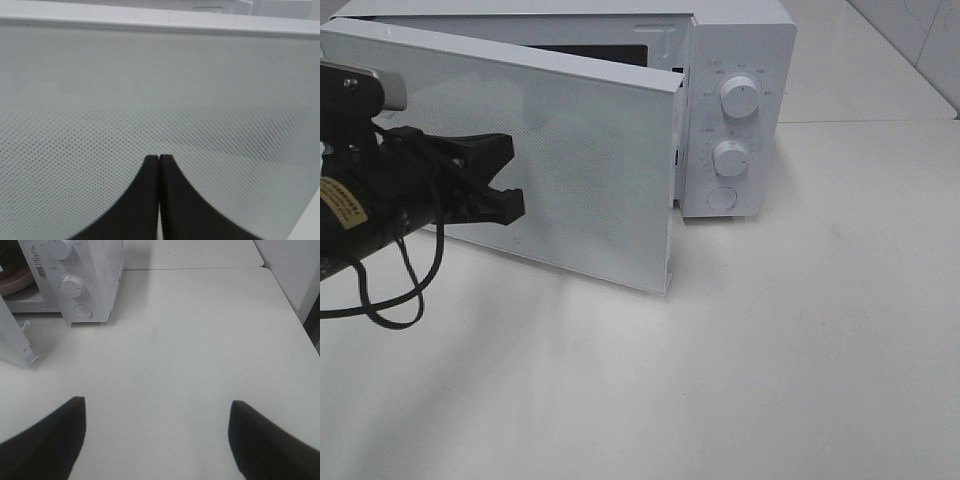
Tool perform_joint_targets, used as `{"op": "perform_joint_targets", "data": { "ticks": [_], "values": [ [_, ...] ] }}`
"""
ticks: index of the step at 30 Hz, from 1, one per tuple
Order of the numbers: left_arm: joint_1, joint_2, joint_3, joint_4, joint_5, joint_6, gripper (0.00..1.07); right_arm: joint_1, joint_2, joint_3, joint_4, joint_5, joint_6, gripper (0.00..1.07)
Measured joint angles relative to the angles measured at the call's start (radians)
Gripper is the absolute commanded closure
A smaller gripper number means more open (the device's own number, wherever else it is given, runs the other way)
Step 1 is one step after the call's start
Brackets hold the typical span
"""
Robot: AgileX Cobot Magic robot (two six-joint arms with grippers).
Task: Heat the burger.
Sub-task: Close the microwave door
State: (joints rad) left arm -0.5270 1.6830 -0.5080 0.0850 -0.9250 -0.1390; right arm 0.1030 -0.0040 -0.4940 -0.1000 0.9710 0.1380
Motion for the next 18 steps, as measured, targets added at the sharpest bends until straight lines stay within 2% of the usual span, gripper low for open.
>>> {"op": "perform_joint_targets", "data": {
  "ticks": [7,13,18],
  "values": [
    [-0.034,0.046,-0.070,-0.045,0.018,0.001,1.07,0.000,0.000,0.000,0.000,0.000,0.000,0.31],
    [-0.058,0.095,-0.166,-0.105,0.057,0.008,1.07,0.000,0.000,0.000,0.000,0.000,0.000,0.31],
    [-0.070,0.128,-0.223,-0.107,0.061,0.009,1.07,0.000,0.000,0.000,0.000,0.000,0.000,0.31]
  ]
}}
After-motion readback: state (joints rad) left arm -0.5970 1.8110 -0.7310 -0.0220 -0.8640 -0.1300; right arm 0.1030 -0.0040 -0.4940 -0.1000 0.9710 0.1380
